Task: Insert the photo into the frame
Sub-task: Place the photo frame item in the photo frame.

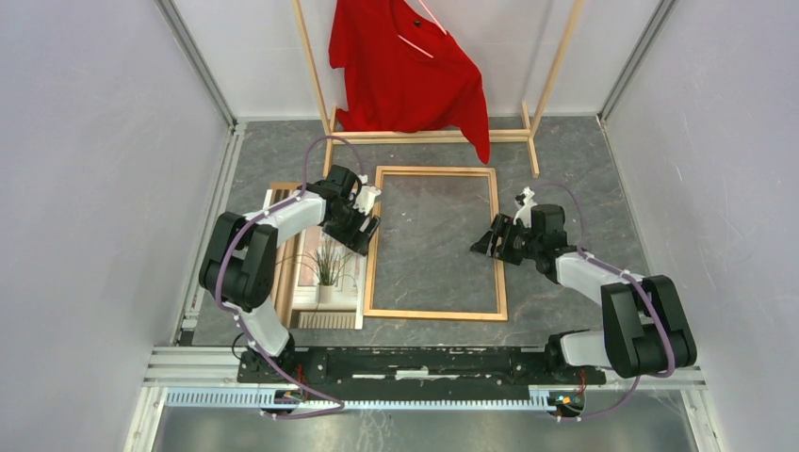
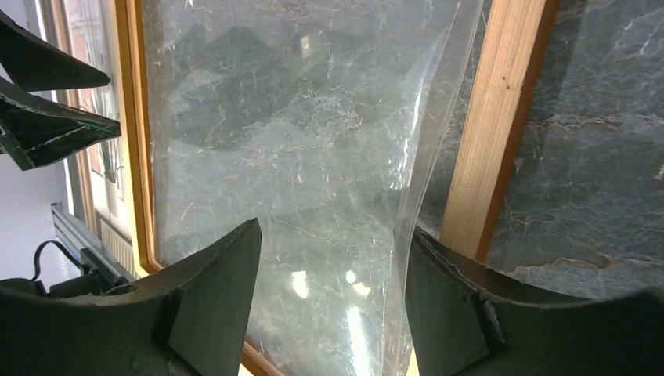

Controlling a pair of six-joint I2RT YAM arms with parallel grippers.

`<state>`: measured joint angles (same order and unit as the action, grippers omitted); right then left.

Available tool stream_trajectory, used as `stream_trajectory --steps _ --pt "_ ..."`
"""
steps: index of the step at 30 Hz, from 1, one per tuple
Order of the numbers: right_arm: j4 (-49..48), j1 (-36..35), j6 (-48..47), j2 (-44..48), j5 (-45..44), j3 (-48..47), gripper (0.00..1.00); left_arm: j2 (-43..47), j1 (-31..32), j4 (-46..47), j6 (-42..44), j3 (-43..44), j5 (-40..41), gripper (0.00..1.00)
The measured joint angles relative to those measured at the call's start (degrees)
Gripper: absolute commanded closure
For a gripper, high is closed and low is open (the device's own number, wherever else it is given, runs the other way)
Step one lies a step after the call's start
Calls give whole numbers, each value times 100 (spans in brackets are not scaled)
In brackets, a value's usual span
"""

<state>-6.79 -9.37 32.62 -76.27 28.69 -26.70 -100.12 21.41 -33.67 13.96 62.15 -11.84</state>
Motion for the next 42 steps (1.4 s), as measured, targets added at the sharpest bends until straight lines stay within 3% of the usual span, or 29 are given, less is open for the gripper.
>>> stream_trajectory --steps 9,14,28,42 --pt "42 -323 2 -208 -337 -389 34 -2 -2 2 4 0 212 18" --pt "-133 -328 125 -94 -264 -422 46 -2 -4 0 4 -2 293 19" --pt "-2332 -420 1742 514 1038 -120 66 -2 -306 -13 -2 33 -87 25" --pt "-2844 -586 2124 693 1224 -81 70 -66 -409 -55 -7 85 -275 25"
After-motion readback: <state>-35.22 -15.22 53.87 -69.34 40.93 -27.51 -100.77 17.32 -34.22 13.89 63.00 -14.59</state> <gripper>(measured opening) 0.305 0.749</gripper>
